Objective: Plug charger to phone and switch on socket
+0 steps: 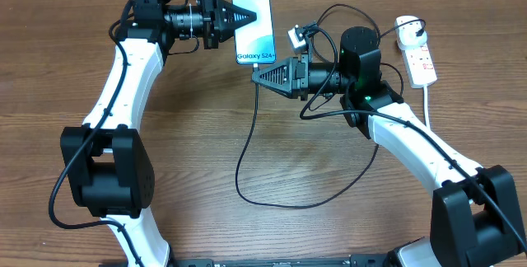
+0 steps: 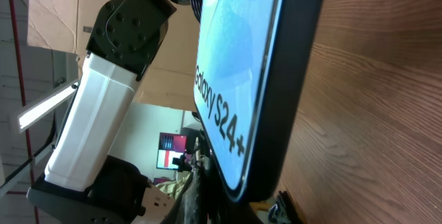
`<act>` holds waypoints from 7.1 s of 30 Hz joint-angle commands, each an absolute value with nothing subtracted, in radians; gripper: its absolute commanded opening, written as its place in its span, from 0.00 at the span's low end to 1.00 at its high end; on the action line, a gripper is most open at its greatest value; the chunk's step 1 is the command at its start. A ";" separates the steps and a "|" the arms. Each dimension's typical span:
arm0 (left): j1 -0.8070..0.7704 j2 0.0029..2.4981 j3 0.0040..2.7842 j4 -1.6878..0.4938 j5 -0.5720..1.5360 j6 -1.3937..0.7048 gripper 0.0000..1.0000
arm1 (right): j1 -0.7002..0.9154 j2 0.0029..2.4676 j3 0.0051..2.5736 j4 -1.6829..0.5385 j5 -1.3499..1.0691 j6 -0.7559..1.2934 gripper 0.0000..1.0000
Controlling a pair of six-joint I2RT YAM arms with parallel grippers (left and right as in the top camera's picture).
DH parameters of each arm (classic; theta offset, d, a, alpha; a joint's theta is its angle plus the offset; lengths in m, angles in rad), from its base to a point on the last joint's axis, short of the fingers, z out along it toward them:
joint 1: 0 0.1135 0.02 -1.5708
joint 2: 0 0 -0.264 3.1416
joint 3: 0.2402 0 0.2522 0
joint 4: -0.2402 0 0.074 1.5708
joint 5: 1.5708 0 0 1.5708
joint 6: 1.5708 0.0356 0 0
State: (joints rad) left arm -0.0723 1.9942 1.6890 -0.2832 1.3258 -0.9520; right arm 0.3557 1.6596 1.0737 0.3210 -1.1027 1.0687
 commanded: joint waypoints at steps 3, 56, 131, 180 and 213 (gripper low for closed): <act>-0.078 1.991 1.697 -0.279 1.415 -0.969 0.04 | 0.344 1.639 1.092 0.329 -1.055 1.063 0.04; -0.079 1.991 1.697 -0.279 1.468 -0.969 0.04 | 0.325 1.639 1.092 0.373 -0.954 1.152 0.04; -0.079 1.991 1.697 -0.279 1.560 -0.889 0.04 | 0.325 1.639 1.093 0.444 -1.036 1.160 0.04; -0.104 1.991 1.697 -0.283 1.571 -0.883 0.04 | 0.325 1.639 1.093 0.440 -0.944 1.161 0.11; -0.033 1.991 1.697 -0.279 1.508 -0.859 0.04 | 0.325 1.639 1.092 0.436 -1.000 1.179 0.42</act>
